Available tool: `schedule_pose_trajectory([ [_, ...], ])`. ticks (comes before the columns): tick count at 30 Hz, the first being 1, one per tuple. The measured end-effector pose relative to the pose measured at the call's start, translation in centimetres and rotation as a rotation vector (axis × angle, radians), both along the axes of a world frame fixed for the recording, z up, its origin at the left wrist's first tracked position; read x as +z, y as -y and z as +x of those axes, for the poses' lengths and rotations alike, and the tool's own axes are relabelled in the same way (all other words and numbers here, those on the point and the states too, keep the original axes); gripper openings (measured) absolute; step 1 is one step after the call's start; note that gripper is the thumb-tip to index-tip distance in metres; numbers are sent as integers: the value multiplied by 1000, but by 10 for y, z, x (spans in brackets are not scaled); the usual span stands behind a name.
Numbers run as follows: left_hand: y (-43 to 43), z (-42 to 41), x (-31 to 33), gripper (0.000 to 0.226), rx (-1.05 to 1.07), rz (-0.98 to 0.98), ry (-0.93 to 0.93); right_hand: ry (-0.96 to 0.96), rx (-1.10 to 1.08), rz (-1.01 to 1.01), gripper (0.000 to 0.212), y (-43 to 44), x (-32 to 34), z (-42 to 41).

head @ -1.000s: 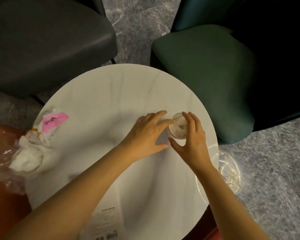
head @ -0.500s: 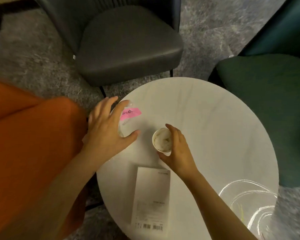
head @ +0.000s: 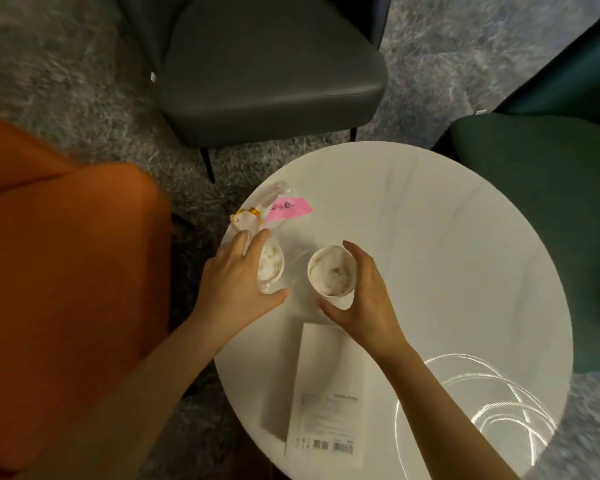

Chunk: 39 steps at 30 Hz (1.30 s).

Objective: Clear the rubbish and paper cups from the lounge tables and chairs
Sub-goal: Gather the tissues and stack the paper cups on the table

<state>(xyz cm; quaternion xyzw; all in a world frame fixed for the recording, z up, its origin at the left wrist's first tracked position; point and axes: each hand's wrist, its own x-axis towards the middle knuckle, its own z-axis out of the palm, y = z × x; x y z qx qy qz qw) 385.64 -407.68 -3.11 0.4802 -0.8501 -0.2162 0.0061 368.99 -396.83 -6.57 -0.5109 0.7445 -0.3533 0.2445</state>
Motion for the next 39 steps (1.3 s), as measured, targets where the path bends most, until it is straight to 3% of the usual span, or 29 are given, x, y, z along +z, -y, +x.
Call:
schedule_pose_trajectory([
  [8,4,1,-20,75,-22,-57,-40,-4,-75,-26,76,-11,-3,5],
  [25,7,-2,-16,67,-50,-37,-90,-20,-116,-18,79,-8,-7,8],
  [32,12,-2,8,67,-47,-6,-214,71,-154,9,85,-2,-12,10],
  [39,17,-21,62,71,-28,62,-514,132,-168,9,89,-1,-10,15],
])
